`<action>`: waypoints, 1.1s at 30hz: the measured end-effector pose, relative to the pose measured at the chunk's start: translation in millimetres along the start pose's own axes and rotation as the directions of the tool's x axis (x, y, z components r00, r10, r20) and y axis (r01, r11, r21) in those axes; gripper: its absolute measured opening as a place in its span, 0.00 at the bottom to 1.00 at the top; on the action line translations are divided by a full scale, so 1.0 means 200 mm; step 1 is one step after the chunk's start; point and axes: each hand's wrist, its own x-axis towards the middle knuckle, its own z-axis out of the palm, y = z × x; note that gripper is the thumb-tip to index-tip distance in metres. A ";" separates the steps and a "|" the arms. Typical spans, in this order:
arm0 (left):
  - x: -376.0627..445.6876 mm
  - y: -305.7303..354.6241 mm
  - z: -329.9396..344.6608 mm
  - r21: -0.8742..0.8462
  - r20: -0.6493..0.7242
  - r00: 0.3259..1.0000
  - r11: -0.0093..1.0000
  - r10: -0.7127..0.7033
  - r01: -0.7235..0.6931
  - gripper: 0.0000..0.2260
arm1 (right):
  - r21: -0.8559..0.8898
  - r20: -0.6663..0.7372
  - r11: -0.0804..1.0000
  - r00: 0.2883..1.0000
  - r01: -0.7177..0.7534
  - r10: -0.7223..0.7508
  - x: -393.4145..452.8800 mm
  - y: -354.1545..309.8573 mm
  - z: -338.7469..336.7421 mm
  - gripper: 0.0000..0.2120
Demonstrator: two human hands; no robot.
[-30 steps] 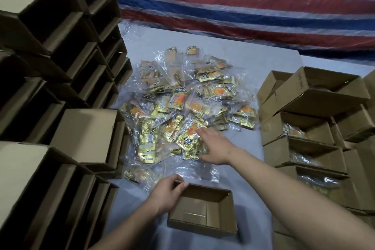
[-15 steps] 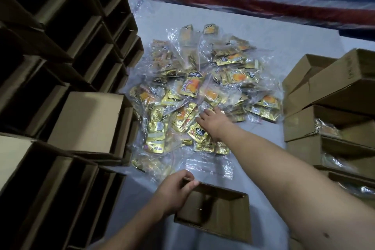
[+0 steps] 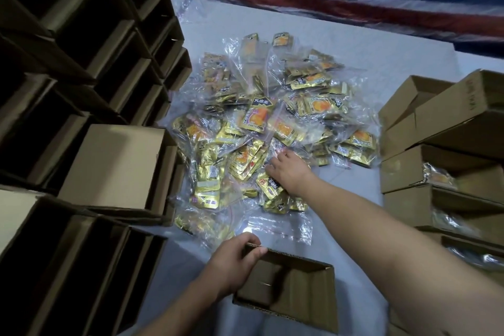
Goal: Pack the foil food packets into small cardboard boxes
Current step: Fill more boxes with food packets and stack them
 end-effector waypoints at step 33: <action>0.00 0.03 0.00 0.040 -0.010 1.000 0.999 0.003 -0.002 0.05 | 0.871 -0.078 0.483 0.948 -0.086 0.309 -0.21 0.07 0.13 0.27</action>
